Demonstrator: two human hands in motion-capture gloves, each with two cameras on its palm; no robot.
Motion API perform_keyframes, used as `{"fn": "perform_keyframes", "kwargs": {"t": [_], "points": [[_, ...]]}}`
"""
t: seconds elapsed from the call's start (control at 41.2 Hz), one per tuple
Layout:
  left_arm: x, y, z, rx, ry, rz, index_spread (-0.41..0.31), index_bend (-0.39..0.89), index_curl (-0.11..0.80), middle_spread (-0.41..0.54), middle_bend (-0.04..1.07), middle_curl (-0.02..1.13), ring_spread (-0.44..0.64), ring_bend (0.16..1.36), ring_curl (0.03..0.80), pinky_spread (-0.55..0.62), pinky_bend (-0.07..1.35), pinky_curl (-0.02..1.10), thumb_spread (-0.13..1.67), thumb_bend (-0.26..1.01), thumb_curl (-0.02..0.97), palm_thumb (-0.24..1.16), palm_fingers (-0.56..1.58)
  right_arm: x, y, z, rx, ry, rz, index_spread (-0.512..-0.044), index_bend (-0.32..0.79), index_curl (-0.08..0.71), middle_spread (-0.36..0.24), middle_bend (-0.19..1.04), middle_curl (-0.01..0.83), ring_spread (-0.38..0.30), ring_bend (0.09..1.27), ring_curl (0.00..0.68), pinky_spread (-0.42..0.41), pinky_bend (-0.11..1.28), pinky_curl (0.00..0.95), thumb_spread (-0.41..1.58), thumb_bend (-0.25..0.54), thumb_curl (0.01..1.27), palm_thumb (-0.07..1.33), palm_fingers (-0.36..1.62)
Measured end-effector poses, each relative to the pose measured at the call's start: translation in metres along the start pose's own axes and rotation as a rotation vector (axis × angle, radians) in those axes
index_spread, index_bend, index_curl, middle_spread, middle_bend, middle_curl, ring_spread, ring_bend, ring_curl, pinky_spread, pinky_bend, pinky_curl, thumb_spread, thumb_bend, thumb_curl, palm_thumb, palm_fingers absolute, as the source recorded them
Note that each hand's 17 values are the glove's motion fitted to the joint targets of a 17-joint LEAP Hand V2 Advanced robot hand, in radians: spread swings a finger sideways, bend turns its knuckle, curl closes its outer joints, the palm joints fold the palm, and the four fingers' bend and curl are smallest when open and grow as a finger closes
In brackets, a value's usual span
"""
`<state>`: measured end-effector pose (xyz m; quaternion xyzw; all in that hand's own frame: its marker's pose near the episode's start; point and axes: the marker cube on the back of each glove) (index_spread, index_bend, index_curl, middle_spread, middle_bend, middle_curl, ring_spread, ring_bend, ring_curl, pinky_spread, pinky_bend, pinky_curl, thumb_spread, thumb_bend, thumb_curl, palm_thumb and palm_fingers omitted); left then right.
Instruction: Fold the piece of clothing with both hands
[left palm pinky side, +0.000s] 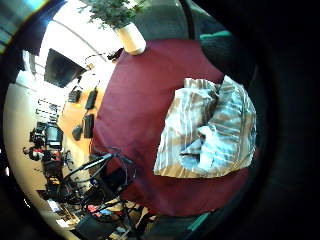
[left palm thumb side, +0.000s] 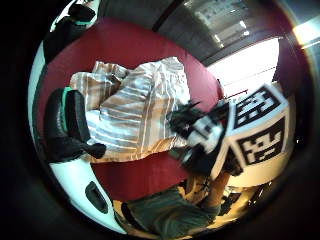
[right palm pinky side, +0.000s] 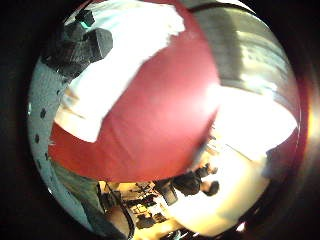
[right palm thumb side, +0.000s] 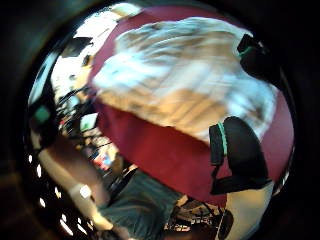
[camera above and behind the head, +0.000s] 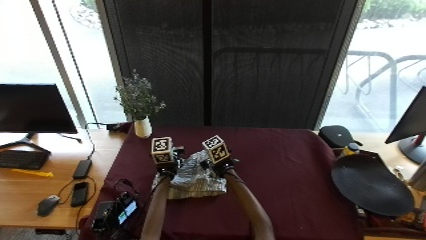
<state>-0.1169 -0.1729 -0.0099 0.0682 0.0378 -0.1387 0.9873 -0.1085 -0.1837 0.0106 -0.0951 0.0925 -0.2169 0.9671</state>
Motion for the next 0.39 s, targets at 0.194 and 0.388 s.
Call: {"fn": "perform_keyframes", "kwargs": {"t": [0.194, 0.388], "points": [[0.029, 0.024, 0.001, -0.086, -0.079, 0.025, -0.145, 0.14, 0.337, -0.117, 0.21, 0.45, 0.03, 0.43, 0.353, 0.22, 0.22, 0.38, 1.45, 0.01, 0.373, 0.71, 0.64, 0.09, 0.01, 0.002, 0.116, 0.165, 0.37, -0.305, 0.18, 0.348, -0.15, 0.16, 0.365, -0.083, 0.3, 0.346, 0.143, 0.4, 0.323, 1.19, -0.026, 0.48, 0.87, 0.68], [0.059, 0.038, 0.008, -0.078, -0.066, 0.088, -0.147, 0.14, 0.337, -0.112, 0.2, 0.45, 0.03, 0.43, 0.353, 0.22, 0.21, 0.38, 1.42, -0.02, 0.348, 0.62, 0.65, 0.128, 0.035, -0.016, 0.425, 0.11, 0.549, -0.315, 0.16, 0.357, -0.139, 0.15, 0.35, -0.058, 0.29, 0.351, 0.168, 0.41, 0.332, 1.28, -0.008, 0.46, 0.84, 0.65]]}}
